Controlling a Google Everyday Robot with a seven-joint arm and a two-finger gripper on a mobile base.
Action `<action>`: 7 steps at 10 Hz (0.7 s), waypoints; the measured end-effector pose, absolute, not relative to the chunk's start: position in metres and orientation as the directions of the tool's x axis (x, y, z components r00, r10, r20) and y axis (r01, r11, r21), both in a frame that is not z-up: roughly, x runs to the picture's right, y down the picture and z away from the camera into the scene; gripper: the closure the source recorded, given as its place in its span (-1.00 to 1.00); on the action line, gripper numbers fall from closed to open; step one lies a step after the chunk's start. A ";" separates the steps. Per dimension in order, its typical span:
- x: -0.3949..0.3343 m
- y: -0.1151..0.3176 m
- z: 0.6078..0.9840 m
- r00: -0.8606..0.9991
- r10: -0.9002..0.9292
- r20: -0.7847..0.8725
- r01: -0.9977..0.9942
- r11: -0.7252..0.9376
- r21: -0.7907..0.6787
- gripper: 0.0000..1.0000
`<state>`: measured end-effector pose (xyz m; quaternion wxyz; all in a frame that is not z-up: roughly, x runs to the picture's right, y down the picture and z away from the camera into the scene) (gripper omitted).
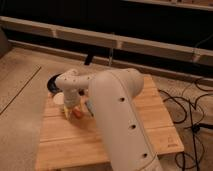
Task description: Place the pepper in the ceramic cup
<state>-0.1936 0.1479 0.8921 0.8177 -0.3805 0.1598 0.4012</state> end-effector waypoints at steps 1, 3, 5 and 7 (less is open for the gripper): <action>-0.194 0.148 0.892 0.632 0.534 -0.562 -0.774 0.392 -0.497 0.60; -0.193 0.148 0.891 0.639 0.530 -0.557 -0.768 0.398 -0.502 0.95; -0.196 0.143 0.879 0.643 0.532 -0.551 -0.764 0.396 -0.509 1.00; -0.192 0.133 0.853 0.604 0.524 -0.600 -0.797 0.375 -0.474 1.00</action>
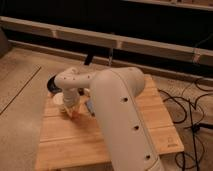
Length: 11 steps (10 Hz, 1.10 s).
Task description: Place the pepper in the ceramic cup
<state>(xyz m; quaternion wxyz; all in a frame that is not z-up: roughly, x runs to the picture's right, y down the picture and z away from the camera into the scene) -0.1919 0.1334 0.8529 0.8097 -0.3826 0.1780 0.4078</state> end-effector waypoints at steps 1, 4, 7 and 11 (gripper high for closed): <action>-0.183 0.122 0.841 0.554 0.533 -0.640 -0.832 0.377 -0.407 1.00; -0.170 0.087 0.812 0.426 0.591 -0.685 -0.883 0.438 -0.171 1.00; -0.180 0.060 0.789 0.386 0.644 -0.660 -0.887 0.456 -0.074 1.00; -0.180 0.060 0.790 0.386 0.644 -0.660 -0.887 0.457 -0.073 1.00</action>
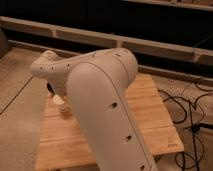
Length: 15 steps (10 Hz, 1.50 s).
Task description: Place the pepper in the ceramic cup
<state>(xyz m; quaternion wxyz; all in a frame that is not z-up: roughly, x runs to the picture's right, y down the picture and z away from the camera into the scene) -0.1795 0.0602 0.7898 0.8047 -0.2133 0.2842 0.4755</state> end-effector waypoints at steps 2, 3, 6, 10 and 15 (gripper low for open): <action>-0.186 0.052 0.797 0.400 0.657 -0.639 -0.884 0.460 -0.080 1.00; -0.194 0.045 0.800 0.419 0.665 -0.618 -0.878 0.470 -0.089 1.00; -0.219 0.027 0.810 0.508 0.687 -0.520 -0.839 0.530 -0.120 1.00; -0.262 0.019 0.816 0.613 0.716 -0.334 -0.790 0.569 -0.228 1.00; -0.290 0.017 0.814 0.632 0.758 -0.164 -0.747 0.539 -0.389 1.00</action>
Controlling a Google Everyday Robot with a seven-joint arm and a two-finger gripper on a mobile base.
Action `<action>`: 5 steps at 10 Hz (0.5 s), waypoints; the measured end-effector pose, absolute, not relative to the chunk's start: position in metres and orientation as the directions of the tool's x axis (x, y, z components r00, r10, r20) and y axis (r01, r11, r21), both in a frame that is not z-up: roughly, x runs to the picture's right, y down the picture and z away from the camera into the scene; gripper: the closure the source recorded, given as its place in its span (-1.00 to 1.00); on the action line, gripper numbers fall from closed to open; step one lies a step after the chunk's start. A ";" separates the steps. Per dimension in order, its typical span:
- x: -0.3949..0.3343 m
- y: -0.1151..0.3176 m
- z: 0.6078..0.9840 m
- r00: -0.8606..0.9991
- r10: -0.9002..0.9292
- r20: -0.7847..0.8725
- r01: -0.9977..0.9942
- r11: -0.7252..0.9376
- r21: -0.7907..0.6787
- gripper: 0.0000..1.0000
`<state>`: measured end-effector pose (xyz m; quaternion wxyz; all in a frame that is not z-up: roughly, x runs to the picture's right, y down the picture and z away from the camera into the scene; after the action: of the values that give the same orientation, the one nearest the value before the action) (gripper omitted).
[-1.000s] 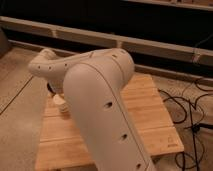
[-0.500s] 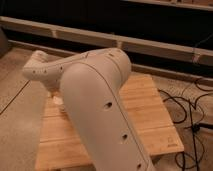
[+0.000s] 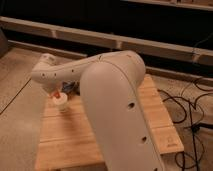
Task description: Place the pepper in the ceramic cup
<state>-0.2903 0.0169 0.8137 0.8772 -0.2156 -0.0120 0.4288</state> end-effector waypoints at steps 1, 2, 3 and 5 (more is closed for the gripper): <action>-0.292 0.018 0.813 0.633 0.757 -0.163 -0.746 0.540 -0.390 1.00; -0.292 0.017 0.813 0.633 0.757 -0.163 -0.746 0.540 -0.390 1.00; -0.293 0.017 0.814 0.636 0.755 -0.158 -0.742 0.543 -0.392 1.00; -0.297 0.015 0.821 0.657 0.740 -0.143 -0.724 0.567 -0.394 1.00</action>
<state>-0.2970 0.0150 0.8212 0.8850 -0.2135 -0.0190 0.4134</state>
